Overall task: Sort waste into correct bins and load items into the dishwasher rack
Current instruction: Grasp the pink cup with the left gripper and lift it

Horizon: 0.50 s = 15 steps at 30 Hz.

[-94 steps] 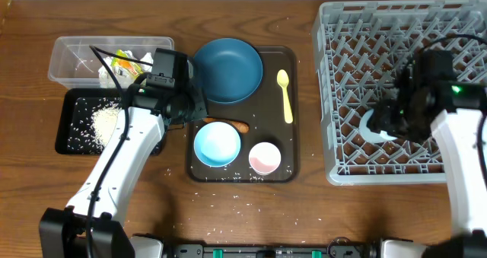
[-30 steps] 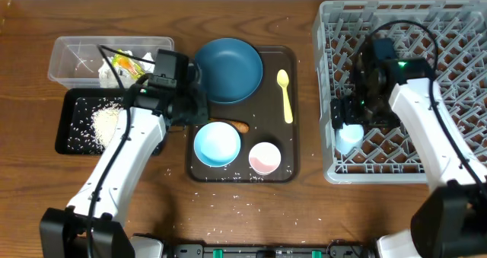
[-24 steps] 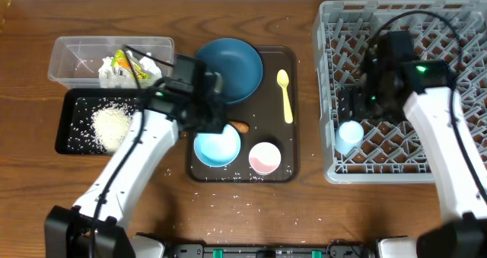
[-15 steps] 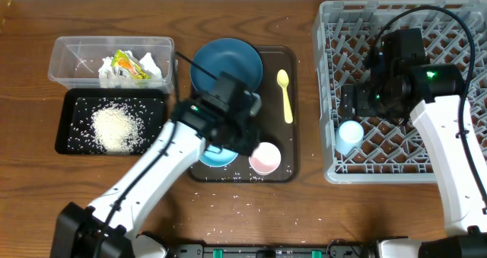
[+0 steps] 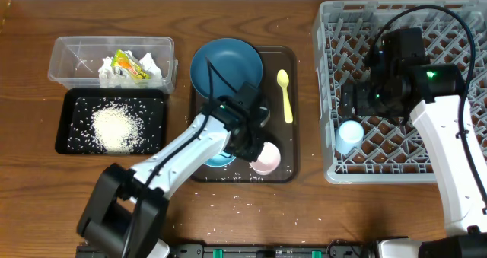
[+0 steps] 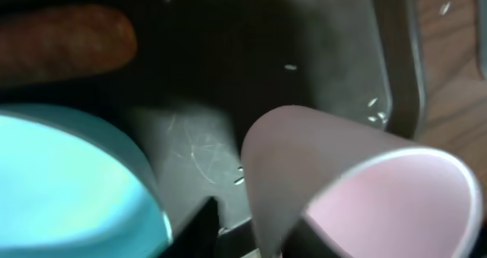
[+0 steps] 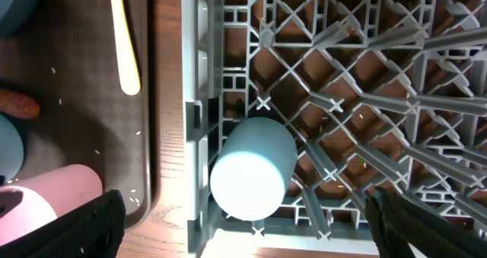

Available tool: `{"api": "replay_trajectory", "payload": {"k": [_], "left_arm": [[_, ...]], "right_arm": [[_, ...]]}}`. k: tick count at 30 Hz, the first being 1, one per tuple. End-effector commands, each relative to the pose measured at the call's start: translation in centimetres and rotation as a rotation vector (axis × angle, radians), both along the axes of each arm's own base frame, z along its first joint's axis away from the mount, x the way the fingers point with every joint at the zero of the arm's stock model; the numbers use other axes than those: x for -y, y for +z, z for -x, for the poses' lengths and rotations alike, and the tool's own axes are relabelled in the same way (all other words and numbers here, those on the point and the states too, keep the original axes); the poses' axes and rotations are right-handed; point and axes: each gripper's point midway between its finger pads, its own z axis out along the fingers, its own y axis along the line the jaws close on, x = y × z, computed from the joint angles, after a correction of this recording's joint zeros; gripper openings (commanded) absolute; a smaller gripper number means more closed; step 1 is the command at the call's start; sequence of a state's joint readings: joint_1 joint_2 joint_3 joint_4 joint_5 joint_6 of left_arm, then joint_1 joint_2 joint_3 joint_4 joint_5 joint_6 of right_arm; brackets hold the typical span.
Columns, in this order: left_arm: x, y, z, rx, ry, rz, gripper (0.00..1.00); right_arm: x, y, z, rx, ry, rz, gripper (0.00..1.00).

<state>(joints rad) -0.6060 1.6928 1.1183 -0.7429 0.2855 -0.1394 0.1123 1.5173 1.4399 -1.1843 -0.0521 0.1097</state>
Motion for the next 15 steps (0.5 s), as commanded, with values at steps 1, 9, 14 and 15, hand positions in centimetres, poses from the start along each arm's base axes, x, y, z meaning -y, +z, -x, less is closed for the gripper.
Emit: {"api": "replay_trajectory", "payload": {"k": [1,9,14,15], "left_arm": [[-0.1,-0.3,0.0,0.002,-0.004,-0.006,0.09],[-0.3,4.2,-2.6,0.066,0.098,0.117,0.06],[-0.3,10.0,-3.8,0.05,0.127,0.447,0.06],[-0.3,11.1,-3.9,0.042,0.119,0.52,0.06]], "right_arm": [[0.0,0.4,-0.3,0.014,0.006,-0.001,0.99],[-1.5,0.6,-0.3,0.022,0.063,-0.073,0.99],[-7.6,3.3,-1.3,0.134,0.307,-0.383,0.99],[-9.1,4.3,-1.5,0.173,0.367,-0.467,0.99]]}}
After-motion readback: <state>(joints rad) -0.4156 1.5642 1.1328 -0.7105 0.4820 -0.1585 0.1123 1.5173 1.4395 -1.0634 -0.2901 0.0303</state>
